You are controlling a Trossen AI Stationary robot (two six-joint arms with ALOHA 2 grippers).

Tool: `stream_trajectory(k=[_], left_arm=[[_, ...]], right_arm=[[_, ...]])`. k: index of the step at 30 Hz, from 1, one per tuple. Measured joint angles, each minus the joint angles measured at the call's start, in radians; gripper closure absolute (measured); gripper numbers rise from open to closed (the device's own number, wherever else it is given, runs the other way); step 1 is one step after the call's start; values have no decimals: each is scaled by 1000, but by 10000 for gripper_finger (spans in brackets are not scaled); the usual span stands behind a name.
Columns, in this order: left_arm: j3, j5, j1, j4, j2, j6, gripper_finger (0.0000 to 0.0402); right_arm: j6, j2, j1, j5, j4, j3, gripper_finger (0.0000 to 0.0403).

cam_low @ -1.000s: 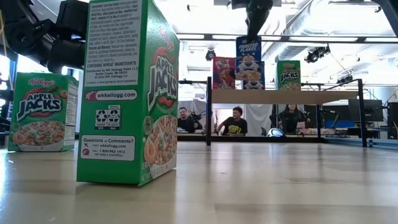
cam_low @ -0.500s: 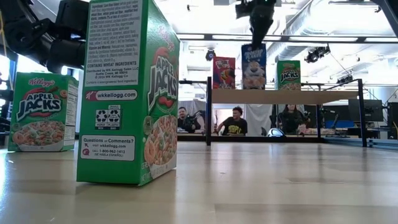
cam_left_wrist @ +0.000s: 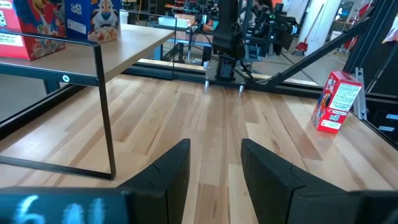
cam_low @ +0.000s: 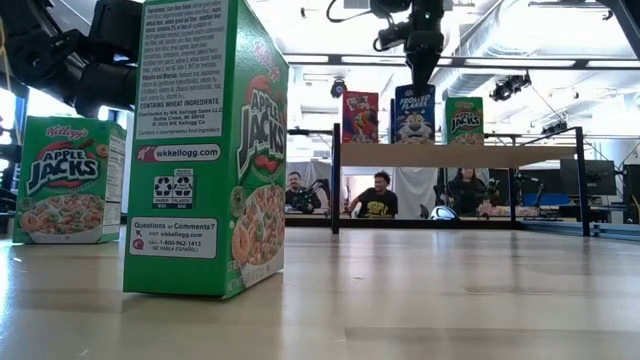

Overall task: Stack cereal on shelf
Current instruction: Put the blue cereal box on the table next to the other blue cereal box

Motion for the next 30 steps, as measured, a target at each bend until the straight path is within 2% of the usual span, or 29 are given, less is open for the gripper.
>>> stream_trajectory(k=[6, 10, 17, 25, 30], left_arm=[[0, 0, 0, 1, 0, 0, 269], [0, 0, 0, 1, 0, 0, 269], [0, 0, 0, 1, 0, 0, 269], [0, 0, 0, 1, 0, 4, 269], [0, 0, 0, 0, 0, 4, 269]], right_arm=[[4, 0, 0, 64, 5, -1, 192], [1, 1, 0, 66, 15, -1, 180], [-4, -5, 5, 66, 26, -1, 178], [-6, -71, 21, 74, 75, -1, 178], [91, -121, 26, 65, 6, -1, 185]])
